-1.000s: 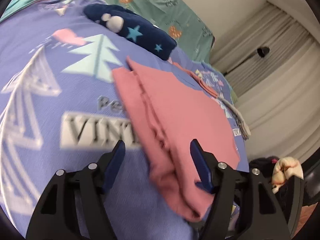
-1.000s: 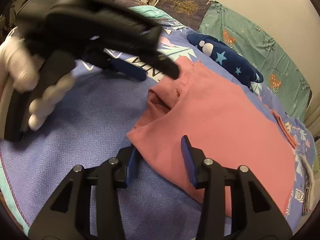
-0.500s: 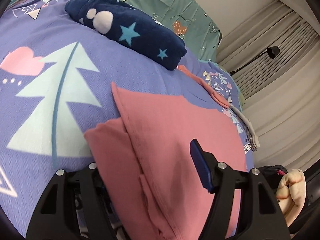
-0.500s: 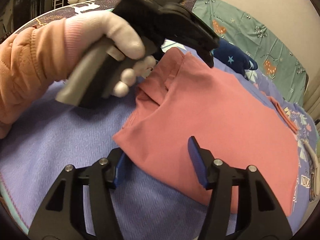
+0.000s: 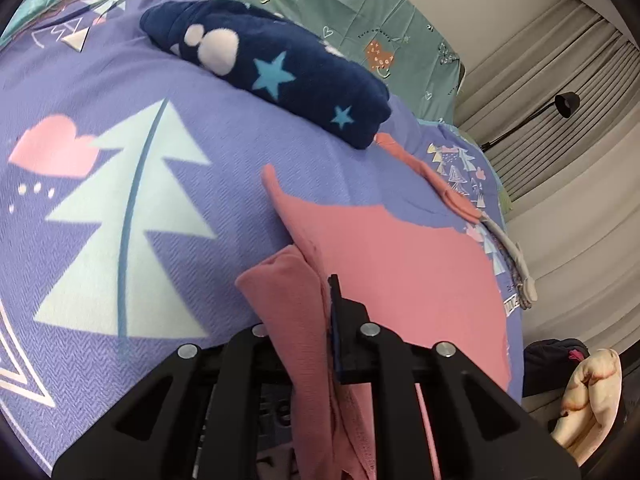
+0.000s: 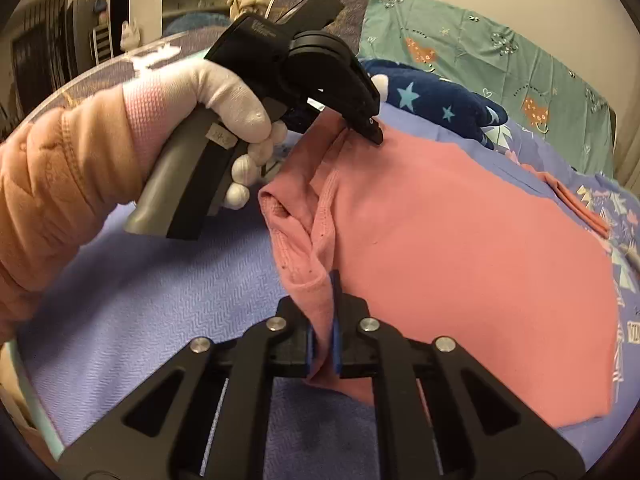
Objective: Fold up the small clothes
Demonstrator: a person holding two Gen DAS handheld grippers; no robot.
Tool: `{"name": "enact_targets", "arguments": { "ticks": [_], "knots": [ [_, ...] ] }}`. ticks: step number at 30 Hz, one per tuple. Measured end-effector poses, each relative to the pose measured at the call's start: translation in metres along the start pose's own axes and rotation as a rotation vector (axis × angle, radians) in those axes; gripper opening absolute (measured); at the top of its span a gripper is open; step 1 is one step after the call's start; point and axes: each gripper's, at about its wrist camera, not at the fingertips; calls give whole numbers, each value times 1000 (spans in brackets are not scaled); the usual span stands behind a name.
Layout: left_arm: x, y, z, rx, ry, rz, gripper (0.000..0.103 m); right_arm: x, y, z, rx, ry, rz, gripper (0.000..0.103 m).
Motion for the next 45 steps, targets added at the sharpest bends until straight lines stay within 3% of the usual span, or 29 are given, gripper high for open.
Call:
{"name": "enact_targets", "arguments": {
  "ticks": [7, 25, 45],
  "knots": [
    [-13, -33, -4, -51, -1, 84, 12, -7, -17, -24, -12, -80, 49, 6],
    [-33, -112, 1, -130, -49, 151, 11, -1, -74, -77, -40, -181, 161, 6],
    [-38, -224, 73, -196, -8, 306, 10, 41, -179, -98, -78, -198, 428, 6]
  ]
}}
Point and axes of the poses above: each gripper's, at about its wrist camera, not at the fingertips, and z roughly the way its jaws point, y to its left, x to its underside, and after that the axes turned 4 degrees about z, right-handed
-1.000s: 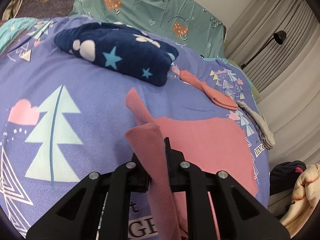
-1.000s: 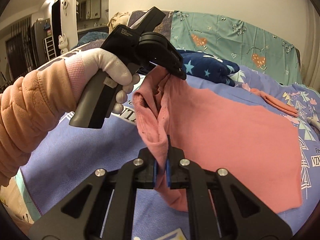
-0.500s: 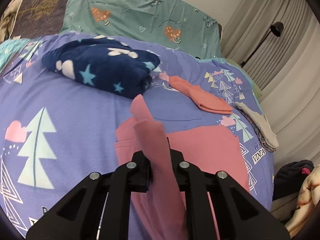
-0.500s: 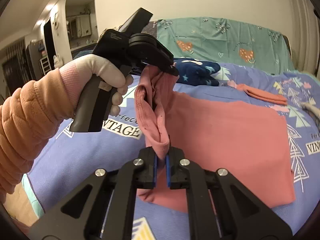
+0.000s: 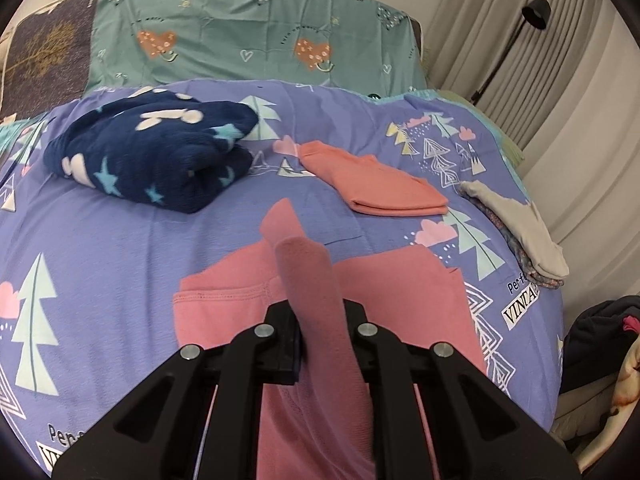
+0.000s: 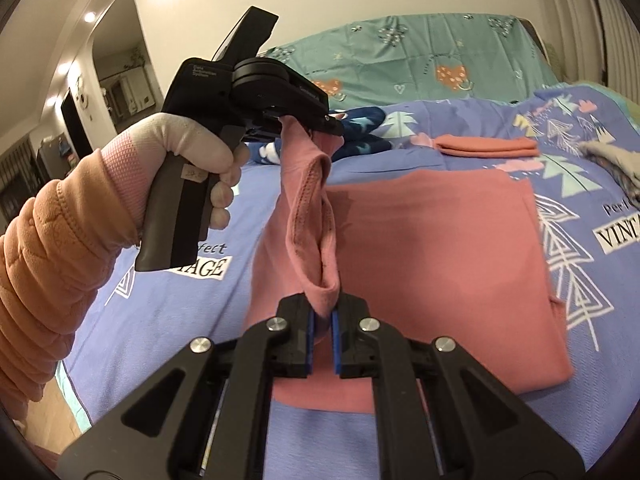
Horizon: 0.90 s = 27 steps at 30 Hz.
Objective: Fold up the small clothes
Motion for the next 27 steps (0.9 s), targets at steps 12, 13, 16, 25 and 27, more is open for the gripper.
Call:
{"name": "enact_targets", "arguments": {
  "ticks": [12, 13, 16, 25, 27],
  "knots": [
    [-20, -79, 38, -6, 31, 117, 9, -3, -62, -28, 27, -56, 111, 6],
    [-20, -84, 41, -6, 33, 122, 9, -2, -66, -30, 32, -58, 116, 6],
    [-23, -102, 56, 8, 49, 138, 9, 0, -81, -35, 56, -64, 142, 5],
    [-21, -153, 99, 24, 111, 213, 9, 12, -129, -50, 125, -67, 235, 5],
    [-19, -160, 110, 11, 133, 234, 9, 15, -138, -50, 136, -62, 257, 5]
  ]
}}
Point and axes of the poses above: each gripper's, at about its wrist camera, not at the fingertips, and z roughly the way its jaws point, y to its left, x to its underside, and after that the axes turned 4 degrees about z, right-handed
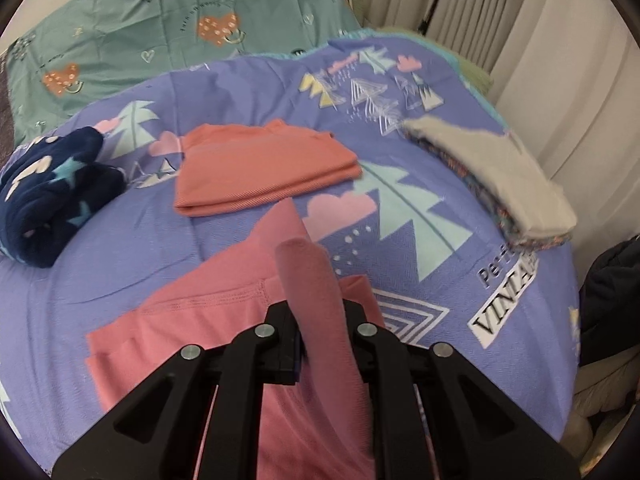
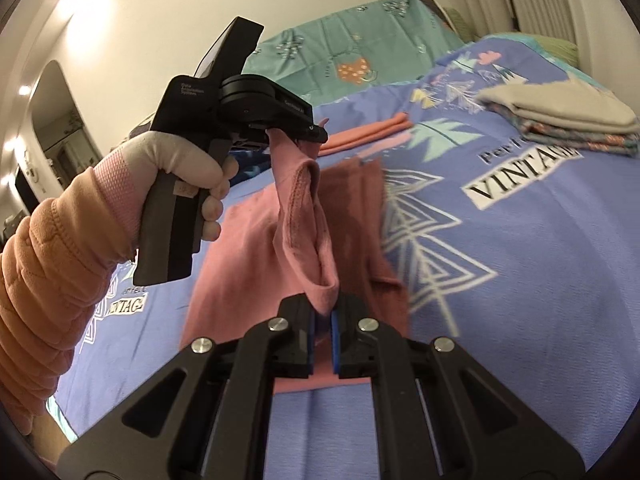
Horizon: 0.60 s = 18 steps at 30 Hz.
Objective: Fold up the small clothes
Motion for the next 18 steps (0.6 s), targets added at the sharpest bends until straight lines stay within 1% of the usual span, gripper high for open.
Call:
{"name": "enact_targets", "arguments": {
  "ticks": [1, 3, 4, 5, 6, 7, 8, 9, 11, 12, 13, 14, 15, 17, 18],
  "knots": [
    [1, -4, 10, -17, 23, 15, 9, 1, -4, 2, -2, 8, 13, 5],
    [4, -7, 20, -32, 43, 29, 11, 3, -13, 8, -12, 40, 41, 5],
    [5, -9, 24, -39, 45, 38, 15, 4, -15, 10, -7, 49, 45, 5],
    [5, -11, 25, -36, 38, 45, 22, 6, -18, 14, 1, 59, 48, 5],
    [4, -13, 23, -34, 27, 51, 27, 8, -22, 17, 6, 75, 54, 6],
    [2, -15, 16, -25, 0, 58, 35, 10, -24, 20, 4, 86, 65, 6],
    [1, -17, 9, -19, -25, 62, 40, 11, -28, 22, -1, 100, 81, 6],
    [-2, -18, -5, -12, -68, 66, 41, 12, -31, 24, -8, 112, 97, 6],
    [-5, -20, -27, 1, -120, 72, 44, 13, -37, 27, -23, 130, 125, 6],
    [-5, -18, -44, 10, -152, 77, 46, 13, -39, 28, -27, 134, 131, 6],
    [-3, -18, -55, 16, -170, 80, 53, 14, -39, 29, -27, 138, 133, 6],
    [4, -16, -70, 23, -192, 88, 55, 15, -40, 29, -27, 139, 133, 6],
    [9, -16, -78, 27, -201, 97, 55, 16, -40, 29, -29, 140, 133, 7],
    [38, -13, -99, 37, -201, 133, 55, 16, -42, 30, -36, 140, 140, 7],
    [56, -13, -107, 34, -189, 152, 55, 16, -43, 30, -41, 142, 145, 7]
  ]
}}
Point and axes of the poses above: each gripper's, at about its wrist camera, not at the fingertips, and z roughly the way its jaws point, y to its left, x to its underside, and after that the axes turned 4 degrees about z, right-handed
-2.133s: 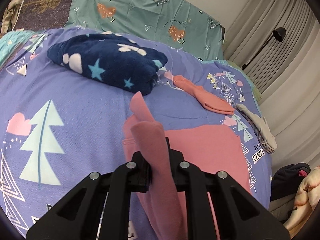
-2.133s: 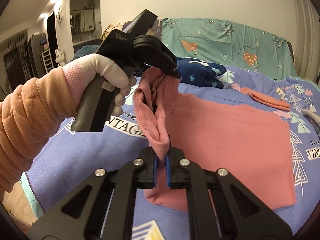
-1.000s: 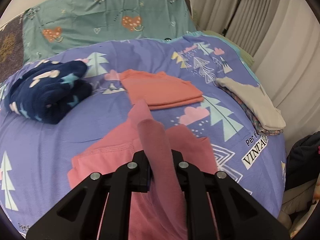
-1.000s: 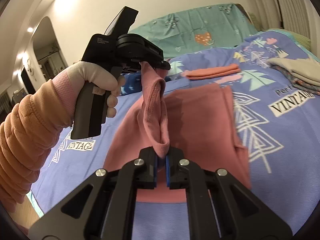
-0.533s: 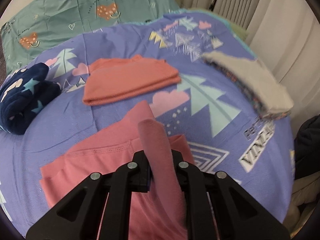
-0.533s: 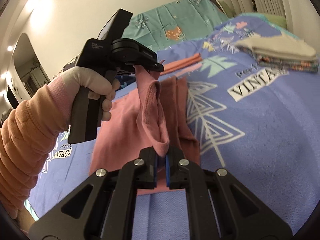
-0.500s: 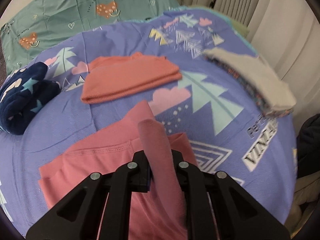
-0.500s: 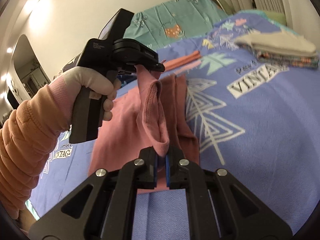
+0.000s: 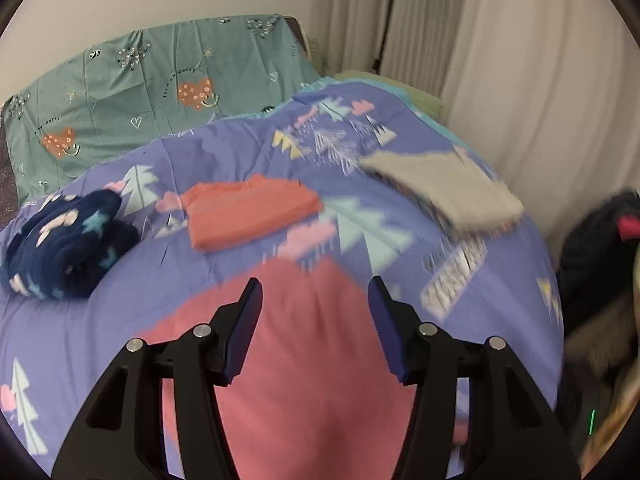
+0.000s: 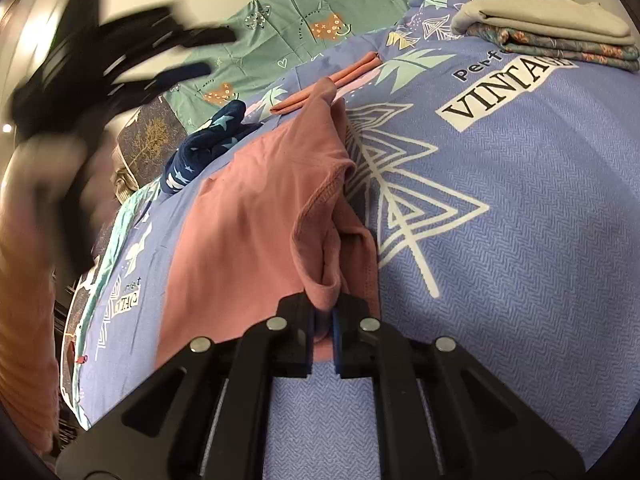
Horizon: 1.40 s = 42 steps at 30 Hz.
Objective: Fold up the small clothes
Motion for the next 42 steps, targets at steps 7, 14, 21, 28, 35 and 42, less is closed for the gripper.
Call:
{"name": "enact_targets", "arguments": {
  "ticks": [7, 14, 21, 28, 35, 42],
  "knots": [
    [116, -16, -66, -86, 35, 54, 55, 1, -6, 0, -25, 22, 30, 7],
    [184, -34, -74, -98, 135, 80, 55, -2, -5, 1, -10, 29, 22, 8],
    [190, -46, -63, -159, 113, 131, 55, -11, 2, -8, -43, 34, 63, 6],
    [200, -36, -61, -215, 160, 121, 29, -18, 4, -21, -38, 55, 67, 8],
    [195, -28, -84, -101, 122, 23, 28, -4, -21, -25, 72, 41, 61, 23],
    [167, -27, -68, -45, 57, -13, 28, -10, 26, -34, -17, -44, -134, 16]
  ]
}}
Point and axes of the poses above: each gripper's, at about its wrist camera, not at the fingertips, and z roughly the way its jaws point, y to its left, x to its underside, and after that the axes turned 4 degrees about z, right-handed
